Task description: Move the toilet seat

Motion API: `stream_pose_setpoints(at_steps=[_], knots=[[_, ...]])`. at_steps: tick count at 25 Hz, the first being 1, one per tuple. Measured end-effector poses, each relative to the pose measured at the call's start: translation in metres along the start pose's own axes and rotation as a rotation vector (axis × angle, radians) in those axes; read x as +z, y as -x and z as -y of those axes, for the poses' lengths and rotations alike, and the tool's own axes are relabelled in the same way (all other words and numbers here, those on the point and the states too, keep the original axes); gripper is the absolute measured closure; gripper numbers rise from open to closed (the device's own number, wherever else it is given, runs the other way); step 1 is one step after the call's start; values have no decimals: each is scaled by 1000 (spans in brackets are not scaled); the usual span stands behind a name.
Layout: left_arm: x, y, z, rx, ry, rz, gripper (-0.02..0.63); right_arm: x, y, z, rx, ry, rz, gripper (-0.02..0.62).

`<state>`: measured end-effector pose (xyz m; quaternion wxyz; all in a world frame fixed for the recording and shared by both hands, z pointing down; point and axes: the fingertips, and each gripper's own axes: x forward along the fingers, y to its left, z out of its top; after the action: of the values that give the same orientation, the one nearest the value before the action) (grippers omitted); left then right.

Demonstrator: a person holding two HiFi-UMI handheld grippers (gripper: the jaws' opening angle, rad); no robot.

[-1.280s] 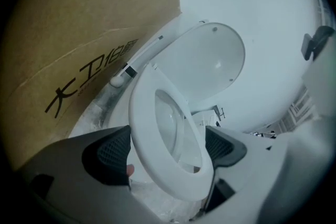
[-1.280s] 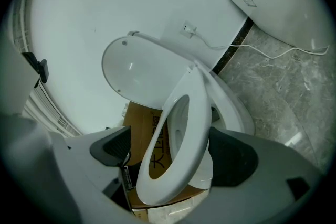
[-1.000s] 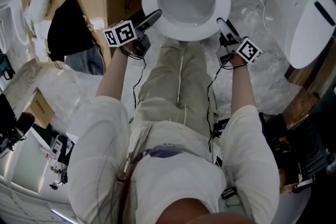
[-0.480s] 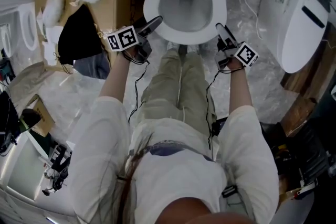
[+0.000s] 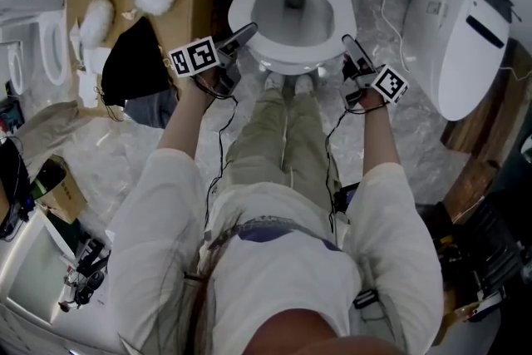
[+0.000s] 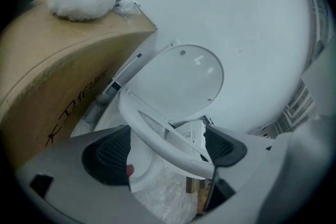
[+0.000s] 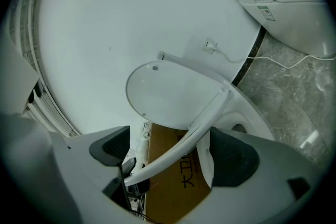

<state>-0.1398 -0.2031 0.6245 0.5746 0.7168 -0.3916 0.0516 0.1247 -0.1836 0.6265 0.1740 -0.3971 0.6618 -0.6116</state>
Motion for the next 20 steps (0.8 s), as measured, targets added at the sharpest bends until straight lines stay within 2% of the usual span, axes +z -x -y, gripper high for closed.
stream_pose_setpoints(at_steps=[10,20], knots=[[38,-5,28,-24,-21,31,184,32,-13,-29,41,-11,39,114],[73,-13,41,-39,46,97,181,57,-25,-44,53,-31,68,109]])
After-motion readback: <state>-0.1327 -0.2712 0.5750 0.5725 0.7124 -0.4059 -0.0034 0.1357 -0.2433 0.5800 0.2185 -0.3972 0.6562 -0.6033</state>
